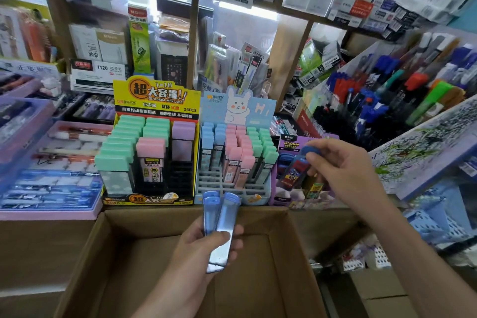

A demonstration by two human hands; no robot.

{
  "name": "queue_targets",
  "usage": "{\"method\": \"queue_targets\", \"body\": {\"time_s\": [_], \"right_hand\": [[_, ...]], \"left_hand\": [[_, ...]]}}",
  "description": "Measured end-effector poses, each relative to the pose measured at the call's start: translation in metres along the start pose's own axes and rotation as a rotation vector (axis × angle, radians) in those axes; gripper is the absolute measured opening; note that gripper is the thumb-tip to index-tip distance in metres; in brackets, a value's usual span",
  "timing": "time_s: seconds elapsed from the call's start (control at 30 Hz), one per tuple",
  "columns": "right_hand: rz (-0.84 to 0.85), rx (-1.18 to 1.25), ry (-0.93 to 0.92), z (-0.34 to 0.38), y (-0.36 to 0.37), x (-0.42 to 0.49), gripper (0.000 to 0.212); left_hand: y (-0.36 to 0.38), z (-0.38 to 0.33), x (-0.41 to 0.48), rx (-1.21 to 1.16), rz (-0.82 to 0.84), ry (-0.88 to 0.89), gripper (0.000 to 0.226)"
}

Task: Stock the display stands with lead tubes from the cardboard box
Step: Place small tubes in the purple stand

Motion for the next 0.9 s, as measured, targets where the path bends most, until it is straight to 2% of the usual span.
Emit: {"method": "queue_targets", "body": {"time_s": [0.3, 0.63, 0.9], "right_hand": [[0.032, -0.356, -0.209, 0.005, 0.008, 0.020, 0.016], [0.075, -0.465, -0.281, -0.009, 0.023, 0.023, 0.020], [0.080, -0.632, -0.340, -0.015, 0.030, 0.021, 0.012]], "left_hand": [[-0.001, -0.004, -0.003, 0.003, 0.002, -0.028, 0.031], [0.000, -0.002, -0.001, -0.005, 0.020, -0.045, 0.033], [-0.001, -0.001, 0.000, -0.026, 0.051, -0.042, 0.035]]}}
Point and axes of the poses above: each hand's wrist, its own x-axis towards the middle knuckle, its own y-axis out of the palm, z = x × y, the point moved 4 cm from there along x, towards the middle knuckle, and after that the axes turned 8 degrees about -y, right-handed, at the moved point
